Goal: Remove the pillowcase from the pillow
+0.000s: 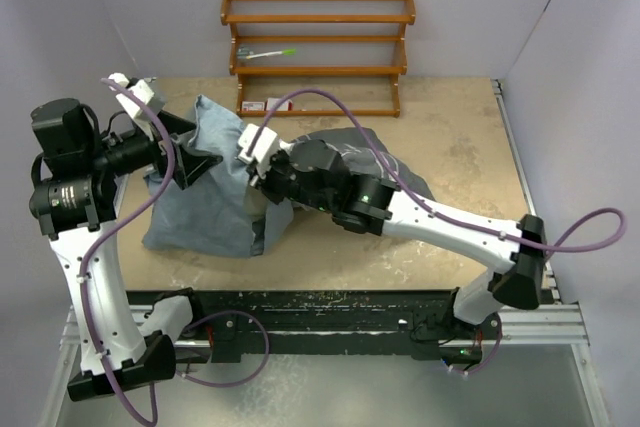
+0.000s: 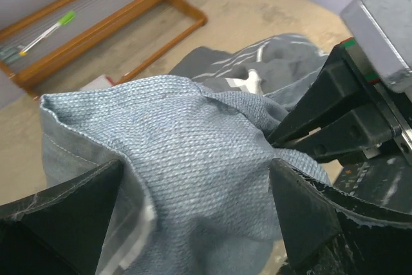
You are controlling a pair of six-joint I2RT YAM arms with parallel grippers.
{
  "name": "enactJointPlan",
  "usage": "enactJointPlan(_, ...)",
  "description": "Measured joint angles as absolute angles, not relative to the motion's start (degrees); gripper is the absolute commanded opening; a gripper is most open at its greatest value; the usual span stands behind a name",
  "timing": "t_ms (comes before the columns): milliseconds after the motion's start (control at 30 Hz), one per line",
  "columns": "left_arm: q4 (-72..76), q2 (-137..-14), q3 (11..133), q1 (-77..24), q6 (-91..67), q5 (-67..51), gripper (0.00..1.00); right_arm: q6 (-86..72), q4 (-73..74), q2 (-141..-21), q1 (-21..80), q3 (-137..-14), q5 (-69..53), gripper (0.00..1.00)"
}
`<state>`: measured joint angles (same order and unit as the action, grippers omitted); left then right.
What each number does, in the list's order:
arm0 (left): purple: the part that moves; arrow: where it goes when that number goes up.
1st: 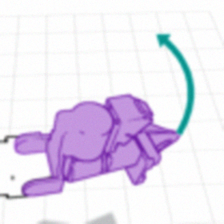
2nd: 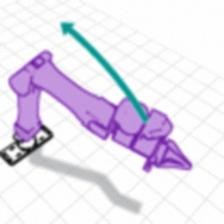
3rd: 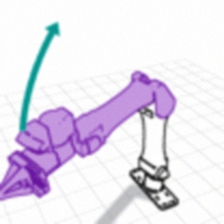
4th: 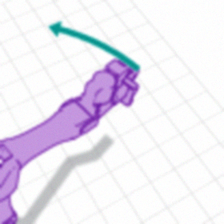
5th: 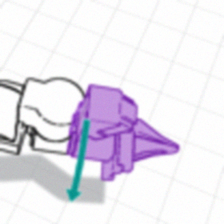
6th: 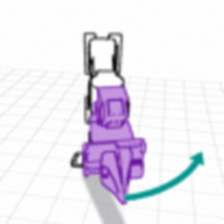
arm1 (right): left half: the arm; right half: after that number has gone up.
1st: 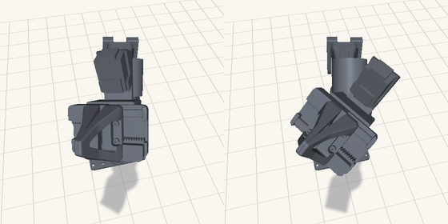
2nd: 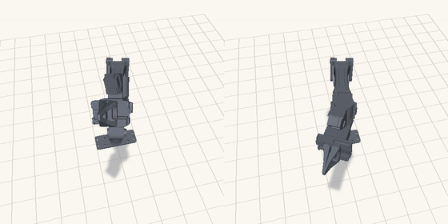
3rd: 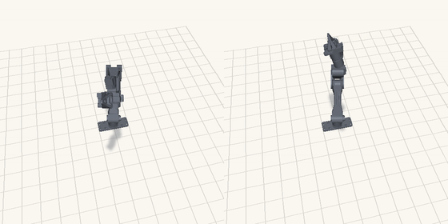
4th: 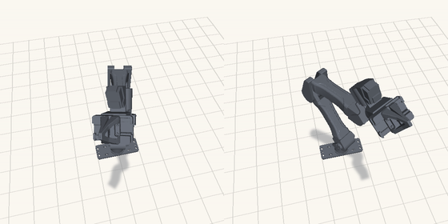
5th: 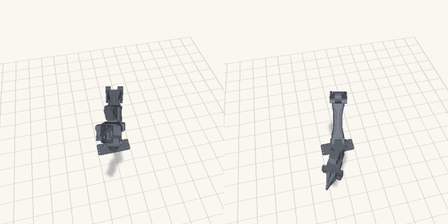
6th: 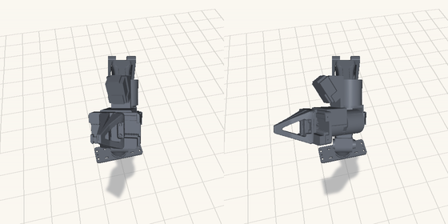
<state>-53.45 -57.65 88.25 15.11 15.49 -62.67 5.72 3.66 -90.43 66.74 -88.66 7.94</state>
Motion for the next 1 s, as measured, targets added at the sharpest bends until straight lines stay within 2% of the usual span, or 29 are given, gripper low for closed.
enactJointPlan(167,-53.4,-57.4,85.0,12.9,23.5,-55.7,0.99,1.3,7.9,-99.0,64.7,-97.6,5.8,0.0)
enactJointPlan(433,-52.9,-54.2,78.2,9.3,32.8,-48.6,0.96,-3.6,10.3,-103.9,61.2,-99.8,1.6,0.0)
enactJointPlan(500,-52.7,-52.6,76.8,9.3,34.1,-47.9,0.99,-4.6,10.8,-104.4,60.6,-99.9,1.1,0.0)
enactJointPlan(733,-41.8,-41.0,65.8,9.2,32.5,-43.3,0.99,-7.8,11.2,-106.7,58.0,-103.2,0.0,0.0)
enactJointPlan(833,-37.7,-39.4,66.0,9.2,31.0,-43.5,0.99,-9.1,12.0,-107.7,58.0,-105.4,-0.1,0.0)
enactJointPlan(1000,-40.4,-47.1,71.3,7.7,32.2,-46.9,1.0,-10.9,14.3,-109.1,57.9,-109.0,-0.2,0.0)
